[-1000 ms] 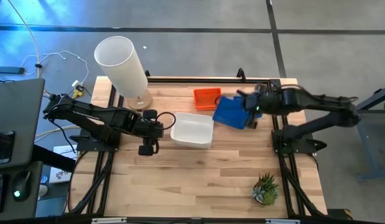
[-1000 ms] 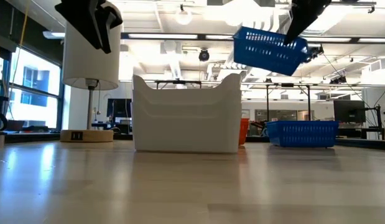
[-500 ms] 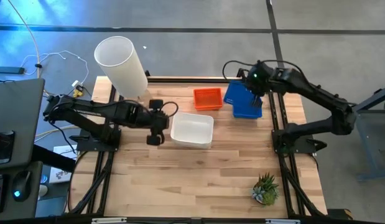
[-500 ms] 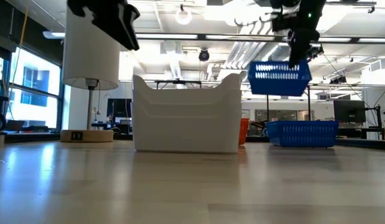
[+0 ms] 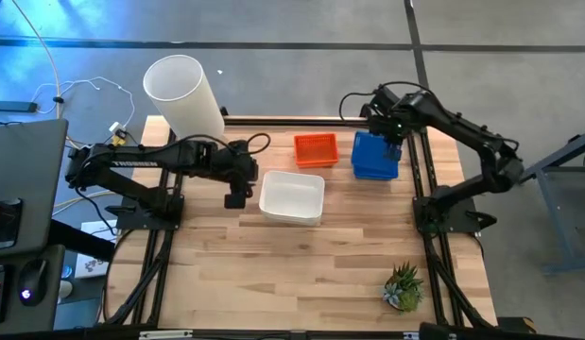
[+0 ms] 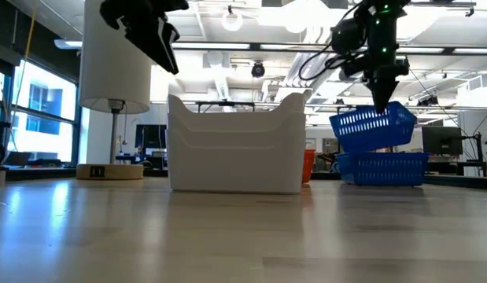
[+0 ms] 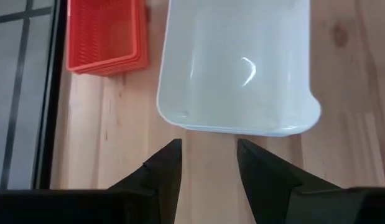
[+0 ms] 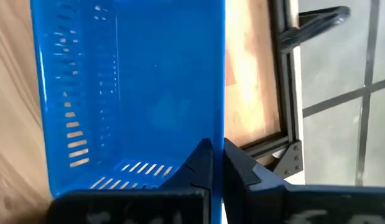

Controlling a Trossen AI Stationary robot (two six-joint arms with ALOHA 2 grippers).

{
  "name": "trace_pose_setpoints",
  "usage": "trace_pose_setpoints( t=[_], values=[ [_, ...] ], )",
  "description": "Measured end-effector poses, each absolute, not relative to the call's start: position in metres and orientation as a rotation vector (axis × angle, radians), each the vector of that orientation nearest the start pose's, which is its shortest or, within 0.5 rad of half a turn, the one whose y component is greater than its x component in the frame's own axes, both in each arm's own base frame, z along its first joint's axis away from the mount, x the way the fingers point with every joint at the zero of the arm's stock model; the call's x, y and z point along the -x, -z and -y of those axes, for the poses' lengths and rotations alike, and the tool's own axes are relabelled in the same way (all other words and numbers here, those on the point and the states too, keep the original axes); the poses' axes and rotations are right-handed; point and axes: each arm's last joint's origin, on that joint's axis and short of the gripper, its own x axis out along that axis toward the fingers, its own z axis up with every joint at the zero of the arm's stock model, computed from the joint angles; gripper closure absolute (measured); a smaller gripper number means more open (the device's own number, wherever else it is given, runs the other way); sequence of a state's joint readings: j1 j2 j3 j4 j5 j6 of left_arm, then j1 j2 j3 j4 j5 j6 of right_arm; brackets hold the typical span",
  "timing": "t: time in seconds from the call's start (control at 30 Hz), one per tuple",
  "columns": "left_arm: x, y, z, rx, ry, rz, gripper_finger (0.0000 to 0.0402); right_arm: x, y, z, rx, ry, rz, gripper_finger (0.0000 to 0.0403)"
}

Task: Stack baskets by color
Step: Stack the bottom blue bin on the top blue bin

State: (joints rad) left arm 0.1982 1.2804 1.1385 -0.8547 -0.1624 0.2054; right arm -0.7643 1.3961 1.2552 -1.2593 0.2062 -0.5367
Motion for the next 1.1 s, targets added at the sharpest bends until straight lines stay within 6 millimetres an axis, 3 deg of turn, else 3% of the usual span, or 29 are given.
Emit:
trace_pose_setpoints(
  t=[0.3, 0.53, 0.9, 1.1],
  values=[
    [-0.242, -0.301, -0.053, -0.142, -0.236, -1.023, 0.0261, -0.182, -0.275, 0.182, 0.038, 0.266, -1.606, 0.0403],
    [-0.243, -0.301, -0.054, -0.141, -0.239, -1.01, 0.0261, -0.188, -0.267, 0.187, 0.027, 0.257, -1.599, 0.0398],
    [-0.243, -0.301, -0.054, -0.144, -0.24, -1.011, 0.0261, -0.188, -0.261, 0.187, -0.14, 0.332, -1.603, 0.0349],
    [-0.243, -0.301, -0.054, -0.145, -0.243, -1.014, 0.0261, -0.186, -0.262, 0.188, -0.09, 0.387, -1.649, 0.0307]
  ],
)
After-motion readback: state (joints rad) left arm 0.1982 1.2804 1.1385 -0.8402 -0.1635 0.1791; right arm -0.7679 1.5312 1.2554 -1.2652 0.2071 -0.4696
